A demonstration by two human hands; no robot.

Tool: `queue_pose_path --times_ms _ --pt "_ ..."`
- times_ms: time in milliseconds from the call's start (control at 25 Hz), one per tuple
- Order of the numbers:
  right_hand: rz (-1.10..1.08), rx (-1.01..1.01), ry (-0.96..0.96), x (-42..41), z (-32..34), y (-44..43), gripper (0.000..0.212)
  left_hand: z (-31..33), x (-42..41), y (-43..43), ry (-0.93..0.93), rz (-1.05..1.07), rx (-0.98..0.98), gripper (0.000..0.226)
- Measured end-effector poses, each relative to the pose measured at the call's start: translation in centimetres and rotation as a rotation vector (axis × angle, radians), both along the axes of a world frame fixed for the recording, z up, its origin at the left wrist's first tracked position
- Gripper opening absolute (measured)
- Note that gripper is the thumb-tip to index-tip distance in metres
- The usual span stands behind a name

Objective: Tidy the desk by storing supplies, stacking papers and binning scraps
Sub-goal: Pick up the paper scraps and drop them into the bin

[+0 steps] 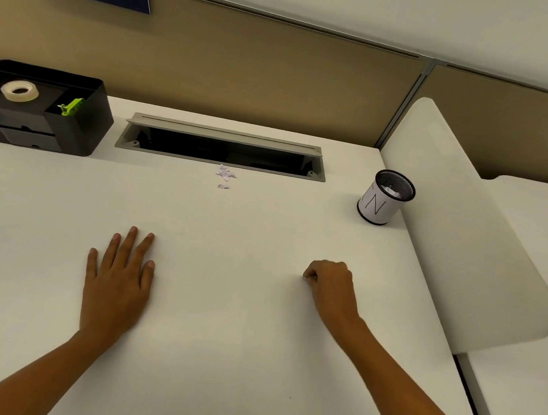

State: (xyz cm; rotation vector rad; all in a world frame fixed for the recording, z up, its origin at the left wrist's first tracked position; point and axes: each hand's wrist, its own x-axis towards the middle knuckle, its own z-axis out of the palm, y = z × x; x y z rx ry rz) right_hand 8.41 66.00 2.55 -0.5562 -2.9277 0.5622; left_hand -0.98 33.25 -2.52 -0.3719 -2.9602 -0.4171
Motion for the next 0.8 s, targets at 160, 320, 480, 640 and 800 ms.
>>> queue_pose_path --times_ms 160,320,480,640,800 --pt "-0.161 -0.479 0.100 -0.9 2.8 3.5 0.019 0.0 -0.1 -0.1 0.000 -0.004 0.002 0.059" --pt "-0.319 -0.440 0.351 -3.5 5.7 8.5 0.017 0.1 0.0 0.0 0.005 0.007 -0.002 0.059" --pt "-0.476 -0.279 0.555 -7.3 8.6 14.0 0.014 0.0 0.0 0.0 -0.003 0.003 -0.014 0.060" --pt "-0.509 -0.222 0.533 -9.9 9.6 17.1 0.017 0.0 0.0 -0.1 -0.008 0.005 -0.026 0.060" --pt "-0.473 -0.147 0.422 -10.5 9.5 18.0 0.022 0.0 0.0 0.1 -0.005 0.011 -0.034 0.059"
